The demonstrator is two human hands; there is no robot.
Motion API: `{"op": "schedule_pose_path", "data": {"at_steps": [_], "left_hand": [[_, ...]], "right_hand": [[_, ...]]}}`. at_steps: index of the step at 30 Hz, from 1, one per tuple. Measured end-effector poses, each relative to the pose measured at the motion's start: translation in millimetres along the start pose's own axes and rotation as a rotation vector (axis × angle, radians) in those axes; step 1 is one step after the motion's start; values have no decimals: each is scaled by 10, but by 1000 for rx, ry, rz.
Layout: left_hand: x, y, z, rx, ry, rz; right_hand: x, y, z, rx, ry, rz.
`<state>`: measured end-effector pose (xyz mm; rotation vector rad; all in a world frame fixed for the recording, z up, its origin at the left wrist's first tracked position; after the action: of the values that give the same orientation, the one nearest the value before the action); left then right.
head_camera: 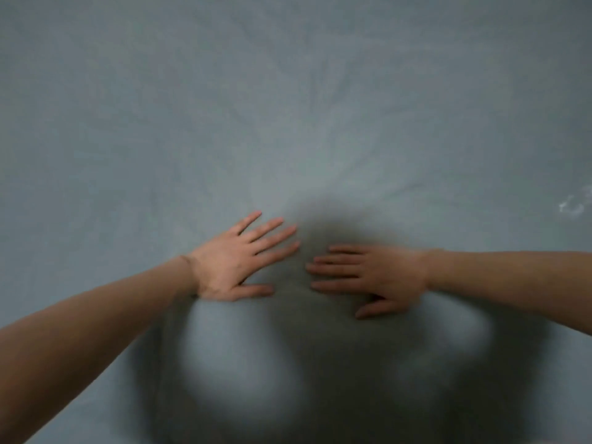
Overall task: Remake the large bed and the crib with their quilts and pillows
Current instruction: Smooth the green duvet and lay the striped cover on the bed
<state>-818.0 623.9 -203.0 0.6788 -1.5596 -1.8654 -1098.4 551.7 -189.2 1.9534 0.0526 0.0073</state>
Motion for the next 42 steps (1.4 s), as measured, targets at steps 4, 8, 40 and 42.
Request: {"op": "schedule_pose_path", "data": {"at_steps": [4, 8, 40, 42], "left_hand": [[-231, 180, 274, 50, 315, 226], [-402, 73, 698, 17, 803, 302], [2393, -238, 2642, -42, 148, 76], [2385, -300, 2994, -94, -114, -130]], "right_hand": [[-101, 28, -177, -110, -296, 156], [-79, -178, -421, -202, -733, 268], [-3062, 185, -283, -369, -547, -131], [-3397, 169, -444, -247, -329, -274]]}}
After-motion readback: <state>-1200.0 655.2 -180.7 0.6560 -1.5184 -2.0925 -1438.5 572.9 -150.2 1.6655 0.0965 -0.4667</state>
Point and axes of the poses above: each hand's wrist, its own x-axis towards the middle knuckle, its own y-axis out of the back of the hand, z = x × y, the point moved 1 cm from there along x, towards the middle knuckle, and after that the axes turned 15 degrees about z, right-handed, at the moved point
